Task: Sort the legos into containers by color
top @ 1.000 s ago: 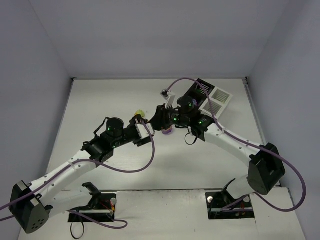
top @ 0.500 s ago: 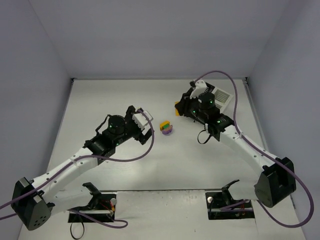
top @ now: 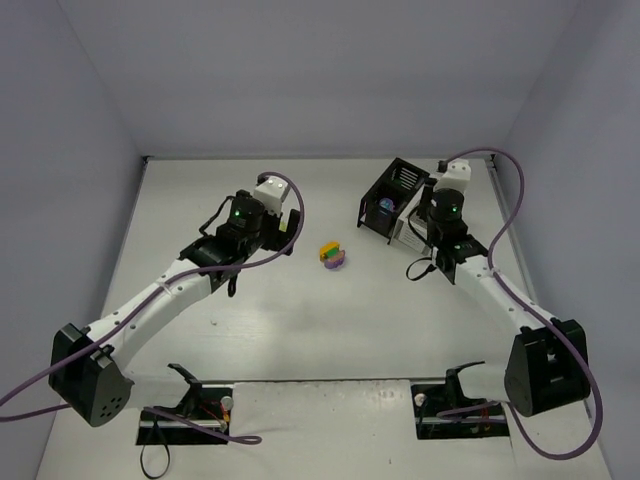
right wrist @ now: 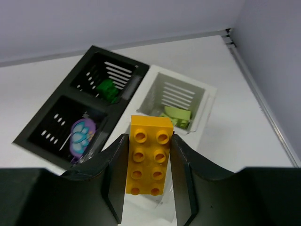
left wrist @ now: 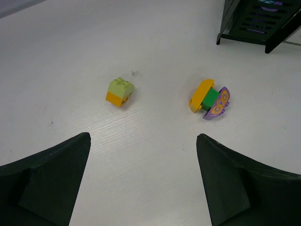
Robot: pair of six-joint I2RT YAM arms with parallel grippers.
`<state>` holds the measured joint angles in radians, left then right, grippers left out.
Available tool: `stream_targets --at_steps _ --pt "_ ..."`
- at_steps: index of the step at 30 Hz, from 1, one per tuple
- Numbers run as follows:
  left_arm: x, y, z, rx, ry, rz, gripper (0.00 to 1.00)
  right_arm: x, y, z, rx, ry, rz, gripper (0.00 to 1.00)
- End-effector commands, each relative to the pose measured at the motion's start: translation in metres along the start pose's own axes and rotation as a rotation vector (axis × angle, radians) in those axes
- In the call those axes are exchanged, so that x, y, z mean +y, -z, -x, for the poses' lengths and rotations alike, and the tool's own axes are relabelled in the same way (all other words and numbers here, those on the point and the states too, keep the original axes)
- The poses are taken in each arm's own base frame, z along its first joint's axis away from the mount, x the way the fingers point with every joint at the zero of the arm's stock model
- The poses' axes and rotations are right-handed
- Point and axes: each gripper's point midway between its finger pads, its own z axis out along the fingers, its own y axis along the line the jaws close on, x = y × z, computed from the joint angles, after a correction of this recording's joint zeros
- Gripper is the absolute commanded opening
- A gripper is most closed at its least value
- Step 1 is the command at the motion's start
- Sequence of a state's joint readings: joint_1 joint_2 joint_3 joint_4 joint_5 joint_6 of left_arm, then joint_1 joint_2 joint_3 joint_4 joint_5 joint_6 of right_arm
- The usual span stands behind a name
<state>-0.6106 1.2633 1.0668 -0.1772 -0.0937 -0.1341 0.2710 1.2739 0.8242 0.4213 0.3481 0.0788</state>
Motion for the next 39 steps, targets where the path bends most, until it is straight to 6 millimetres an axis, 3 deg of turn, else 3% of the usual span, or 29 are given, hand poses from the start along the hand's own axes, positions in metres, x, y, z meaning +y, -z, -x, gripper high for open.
stream_targets --at_steps 1,7,9,11,14,19,21,28,32,34,39 --pt "0.010 0.008 0.024 -0.057 0.068 0.047 0.87 -0.019 -0.015 0.024 -0.111 -0.059 -0.086 0.00" --pt "0.015 0.005 0.022 -0.046 0.079 0.054 0.87 -0.016 -0.035 0.002 -0.061 -0.064 -0.067 0.02" --pt "0.015 0.003 0.020 -0.041 0.077 0.053 0.88 -0.014 -0.038 0.001 -0.056 -0.064 -0.061 0.09" --pt "0.015 0.003 0.021 -0.041 0.076 0.050 0.87 -0.012 -0.041 -0.002 -0.040 -0.056 -0.049 0.22" --pt "0.014 0.002 0.019 -0.036 0.076 0.046 0.88 -0.006 -0.043 -0.002 -0.034 -0.055 -0.018 0.26" --pt "0.014 -0.001 0.016 -0.025 0.068 0.045 0.87 0.000 -0.039 0.002 -0.022 -0.066 0.017 0.40" --pt "0.013 -0.004 0.013 -0.016 0.064 0.044 0.87 0.002 -0.035 0.007 -0.030 -0.073 0.038 0.47" --pt "0.010 -0.012 0.006 0.006 0.046 0.026 0.87 0.007 -0.014 0.015 -0.021 -0.096 0.096 0.49" --pt "0.011 -0.018 0.000 0.024 0.030 0.031 0.87 0.023 0.012 0.024 -0.037 -0.161 0.223 0.49" --pt "0.016 -0.024 0.000 0.027 0.016 0.036 0.87 0.037 0.024 0.011 -0.005 -0.168 0.313 0.50" --pt "0.030 -0.049 -0.008 0.081 0.063 -0.001 0.86 0.045 0.046 0.004 0.001 -0.184 0.404 0.50"
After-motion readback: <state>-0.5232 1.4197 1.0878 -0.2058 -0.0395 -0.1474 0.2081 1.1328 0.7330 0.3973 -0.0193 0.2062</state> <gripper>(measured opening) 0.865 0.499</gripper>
